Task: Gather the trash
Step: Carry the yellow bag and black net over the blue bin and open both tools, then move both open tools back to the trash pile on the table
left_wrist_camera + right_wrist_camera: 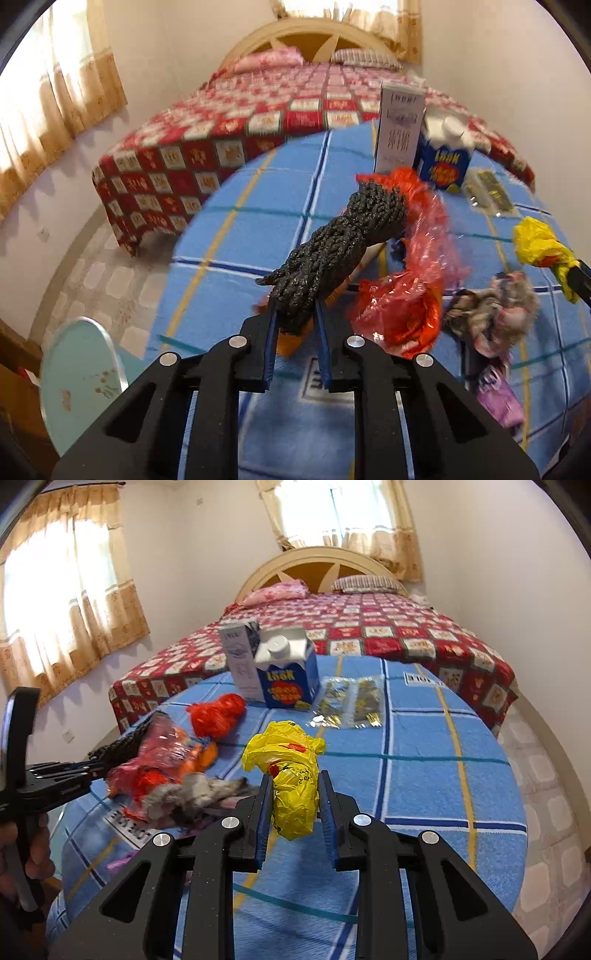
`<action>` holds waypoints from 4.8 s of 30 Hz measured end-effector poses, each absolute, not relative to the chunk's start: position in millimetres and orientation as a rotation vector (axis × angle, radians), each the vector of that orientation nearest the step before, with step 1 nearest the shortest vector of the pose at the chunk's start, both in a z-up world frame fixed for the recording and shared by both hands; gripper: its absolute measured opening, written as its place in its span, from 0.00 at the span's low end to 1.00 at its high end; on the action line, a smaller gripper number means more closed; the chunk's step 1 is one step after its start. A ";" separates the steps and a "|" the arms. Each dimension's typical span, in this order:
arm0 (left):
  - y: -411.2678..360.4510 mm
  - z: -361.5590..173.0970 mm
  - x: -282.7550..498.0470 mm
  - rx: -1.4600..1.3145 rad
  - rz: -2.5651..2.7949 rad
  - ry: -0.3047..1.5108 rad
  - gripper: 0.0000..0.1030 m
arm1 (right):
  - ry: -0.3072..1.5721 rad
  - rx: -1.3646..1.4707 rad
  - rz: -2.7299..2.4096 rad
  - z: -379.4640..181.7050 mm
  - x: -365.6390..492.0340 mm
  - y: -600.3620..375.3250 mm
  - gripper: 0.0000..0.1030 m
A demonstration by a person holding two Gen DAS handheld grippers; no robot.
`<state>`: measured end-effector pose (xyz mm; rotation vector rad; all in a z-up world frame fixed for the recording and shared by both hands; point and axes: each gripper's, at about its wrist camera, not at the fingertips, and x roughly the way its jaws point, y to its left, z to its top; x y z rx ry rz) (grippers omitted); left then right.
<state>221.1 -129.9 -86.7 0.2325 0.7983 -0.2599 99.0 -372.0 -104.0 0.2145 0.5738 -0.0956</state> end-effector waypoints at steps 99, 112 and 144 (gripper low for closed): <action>162.9 -79.5 123.7 0.213 0.302 0.756 0.19 | 0.544 -0.222 0.500 -94.5 159.5 -33.4 0.24; 168.4 -80.6 123.4 0.211 0.311 0.758 0.19 | 0.544 -0.232 0.517 -95.3 158.6 -27.5 0.24; 151.1 -89.4 119.5 0.209 0.261 0.752 0.61 | 0.547 -0.227 0.559 -99.7 152.3 -15.9 0.51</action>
